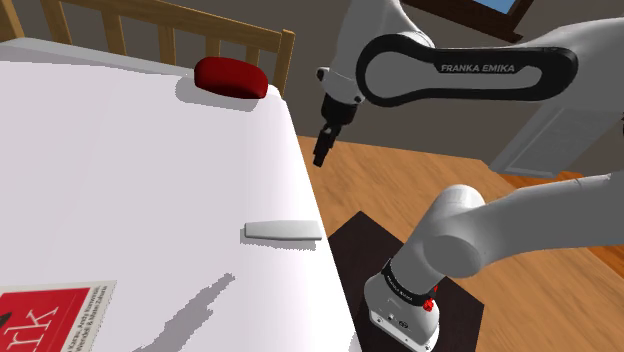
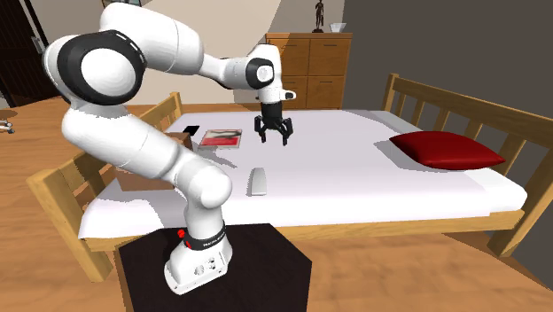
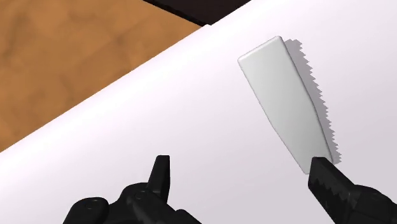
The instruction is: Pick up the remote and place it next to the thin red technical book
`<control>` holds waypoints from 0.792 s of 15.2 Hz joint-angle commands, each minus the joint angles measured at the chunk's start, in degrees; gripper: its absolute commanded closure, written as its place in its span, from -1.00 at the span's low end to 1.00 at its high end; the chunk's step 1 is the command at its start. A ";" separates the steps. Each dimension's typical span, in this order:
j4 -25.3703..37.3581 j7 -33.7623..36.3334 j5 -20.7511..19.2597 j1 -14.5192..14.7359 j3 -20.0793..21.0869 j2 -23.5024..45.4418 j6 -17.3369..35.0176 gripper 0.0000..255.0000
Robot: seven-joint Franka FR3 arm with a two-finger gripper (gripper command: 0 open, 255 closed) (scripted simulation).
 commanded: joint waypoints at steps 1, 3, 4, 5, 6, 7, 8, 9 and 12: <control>-2.57 -2.54 0.39 1.63 -0.06 1.51 4.14 -1.00; -4.70 -4.87 0.87 3.33 0.06 3.44 8.07 -1.00; -5.70 -6.03 1.12 4.20 0.11 4.50 10.07 -1.00; -6.66 -7.20 1.37 5.06 0.18 5.64 12.09 -1.00; -7.57 -8.39 1.63 5.93 0.26 6.84 14.14 -1.00; -8.43 -9.57 1.89 6.80 0.35 8.12 16.21 -1.00; -9.25 -10.77 2.16 7.68 0.44 9.47 18.30 -1.00; -10.02 -11.97 2.45 8.55 0.54 10.90 20.42 -1.00; -12.02 -15.63 3.34 11.24 0.85 15.61 26.90 -1.00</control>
